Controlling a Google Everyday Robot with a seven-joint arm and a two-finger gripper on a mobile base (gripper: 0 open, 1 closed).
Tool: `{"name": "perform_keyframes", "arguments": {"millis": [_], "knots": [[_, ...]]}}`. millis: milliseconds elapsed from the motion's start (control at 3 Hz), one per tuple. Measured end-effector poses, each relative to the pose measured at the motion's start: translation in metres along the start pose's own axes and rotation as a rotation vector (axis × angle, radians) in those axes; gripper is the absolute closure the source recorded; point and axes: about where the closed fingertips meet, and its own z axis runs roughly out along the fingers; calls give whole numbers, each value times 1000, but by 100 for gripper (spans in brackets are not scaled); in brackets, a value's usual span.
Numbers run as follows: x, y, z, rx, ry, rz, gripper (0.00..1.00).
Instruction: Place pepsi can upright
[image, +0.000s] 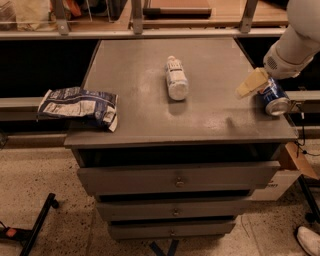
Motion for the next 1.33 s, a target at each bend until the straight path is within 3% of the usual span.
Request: {"name": "perform_keyframes", "arguments": {"millis": [333, 667, 1333], "knots": [[1, 6, 11, -7, 56, 23, 0], [3, 9, 19, -4, 97, 34, 18], [3, 13, 19, 1, 127, 29, 65]]}}
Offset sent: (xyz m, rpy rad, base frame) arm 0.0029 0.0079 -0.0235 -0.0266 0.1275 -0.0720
